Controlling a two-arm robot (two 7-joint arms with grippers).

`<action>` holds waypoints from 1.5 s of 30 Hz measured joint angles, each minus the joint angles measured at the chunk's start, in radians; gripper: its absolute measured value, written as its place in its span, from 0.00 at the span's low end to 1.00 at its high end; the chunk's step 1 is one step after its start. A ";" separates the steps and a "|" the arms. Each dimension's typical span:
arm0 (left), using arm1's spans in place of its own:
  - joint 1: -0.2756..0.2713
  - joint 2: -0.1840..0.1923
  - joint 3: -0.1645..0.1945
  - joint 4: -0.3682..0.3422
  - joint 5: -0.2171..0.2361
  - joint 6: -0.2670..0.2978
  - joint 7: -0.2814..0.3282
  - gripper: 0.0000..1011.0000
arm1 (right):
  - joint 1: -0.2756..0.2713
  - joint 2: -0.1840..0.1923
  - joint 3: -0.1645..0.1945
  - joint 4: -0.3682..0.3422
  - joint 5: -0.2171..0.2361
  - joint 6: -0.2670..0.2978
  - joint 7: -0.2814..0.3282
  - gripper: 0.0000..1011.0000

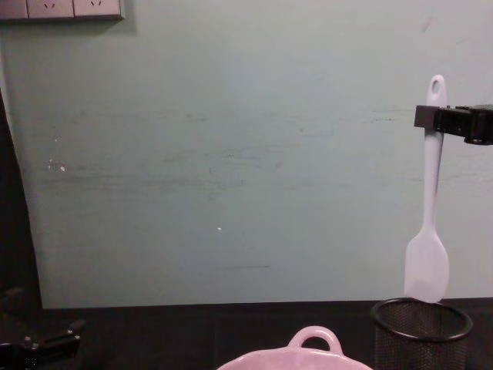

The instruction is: Use the one hand to pick up the spoon and stir the clear water in the bowl.

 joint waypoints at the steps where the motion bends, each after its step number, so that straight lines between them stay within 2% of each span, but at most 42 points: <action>1: 0.000 0.000 0.000 0.000 0.000 0.000 0.000 0.99 | 0.000 0.000 0.000 0.000 0.000 0.000 0.000 0.12; 8: 0.000 0.000 0.000 0.000 0.000 0.000 0.000 0.99 | 0.000 -0.001 0.000 0.001 -0.001 -0.001 0.001 0.12; 14: 0.000 0.000 0.000 0.000 0.000 0.000 0.000 0.99 | 0.008 -0.023 -0.011 0.005 -0.017 -0.003 0.022 0.12; 21: 0.000 0.000 0.000 0.000 0.000 0.000 0.000 0.99 | 0.029 -0.063 -0.064 -0.012 -0.034 -0.004 0.063 0.12; 26: 0.000 0.000 0.000 0.000 0.000 0.000 0.000 0.99 | 0.043 -0.100 -0.123 0.006 -0.051 -0.029 0.107 0.12; 37: 0.000 0.000 0.000 0.000 0.000 0.000 0.000 0.99 | 0.041 -0.144 -0.191 0.083 -0.083 -0.094 0.166 0.12; 45: 0.000 0.000 0.000 0.000 0.000 0.000 0.000 0.99 | 0.037 -0.171 -0.228 0.137 -0.100 -0.104 0.188 0.12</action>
